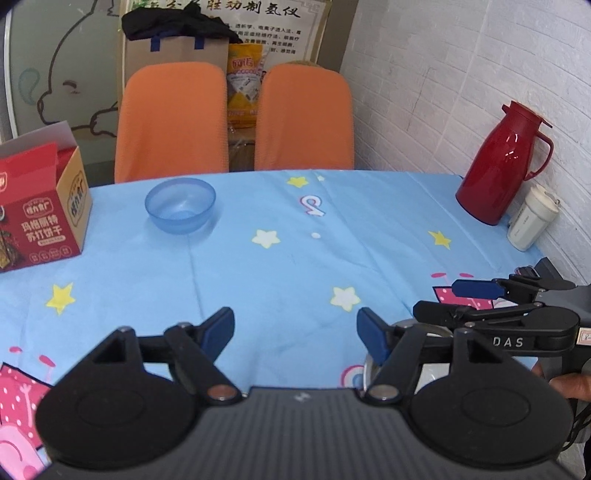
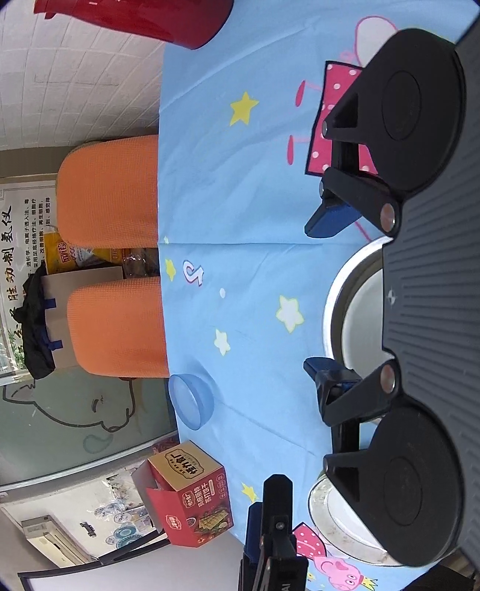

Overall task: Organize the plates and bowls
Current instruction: 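Move both tools to the blue plastic bowl and close on its rim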

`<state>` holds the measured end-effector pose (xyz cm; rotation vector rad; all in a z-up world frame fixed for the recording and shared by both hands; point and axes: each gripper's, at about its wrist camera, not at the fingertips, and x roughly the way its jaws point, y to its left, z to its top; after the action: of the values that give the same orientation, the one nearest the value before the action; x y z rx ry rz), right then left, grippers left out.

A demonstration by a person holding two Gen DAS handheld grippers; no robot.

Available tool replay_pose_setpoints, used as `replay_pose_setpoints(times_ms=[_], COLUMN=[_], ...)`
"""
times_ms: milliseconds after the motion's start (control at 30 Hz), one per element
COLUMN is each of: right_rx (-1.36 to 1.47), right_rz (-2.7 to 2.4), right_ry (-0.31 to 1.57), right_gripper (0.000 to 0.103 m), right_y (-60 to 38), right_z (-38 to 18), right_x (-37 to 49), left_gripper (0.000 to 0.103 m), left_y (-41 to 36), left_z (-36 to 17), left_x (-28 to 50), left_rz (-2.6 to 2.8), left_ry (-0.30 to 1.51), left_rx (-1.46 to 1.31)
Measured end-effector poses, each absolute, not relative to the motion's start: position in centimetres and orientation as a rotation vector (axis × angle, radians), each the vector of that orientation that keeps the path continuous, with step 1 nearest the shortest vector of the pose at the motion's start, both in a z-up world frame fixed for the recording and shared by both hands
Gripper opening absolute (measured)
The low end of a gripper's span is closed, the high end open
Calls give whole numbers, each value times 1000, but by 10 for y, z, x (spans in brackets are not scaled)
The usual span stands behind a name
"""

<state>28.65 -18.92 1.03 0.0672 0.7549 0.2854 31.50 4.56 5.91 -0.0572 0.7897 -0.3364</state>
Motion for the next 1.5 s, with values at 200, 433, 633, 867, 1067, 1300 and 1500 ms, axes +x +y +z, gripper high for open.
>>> replay_pose_setpoints(times_ms=[200, 433, 633, 867, 1067, 1300, 1500], right_rx=[11, -76, -96, -126, -95, -152, -143], right_rz=[346, 436, 502, 525, 539, 587, 599], right_ry=[768, 788, 819, 849, 861, 889, 868], right_gripper=[103, 103, 103, 103, 103, 103, 103], right_y=[-151, -89, -55, -38, -28, -15, -8], right_z=[19, 16, 2, -8, -13, -28, -38], right_x=[331, 398, 439, 463, 479, 479, 487], left_gripper=[69, 70, 70, 70, 70, 70, 70], left_y=[76, 131, 156, 154, 150, 154, 141], left_z=[53, 37, 28, 11, -8, -15, -22], left_x=[350, 417, 464, 519, 549, 567, 584], left_rz=[-291, -181, -128, -114, -112, -125, -171], left_ry=[798, 825, 826, 849, 898, 920, 945], left_rx=[-54, -106, -147, -190, -221, -260, -234])
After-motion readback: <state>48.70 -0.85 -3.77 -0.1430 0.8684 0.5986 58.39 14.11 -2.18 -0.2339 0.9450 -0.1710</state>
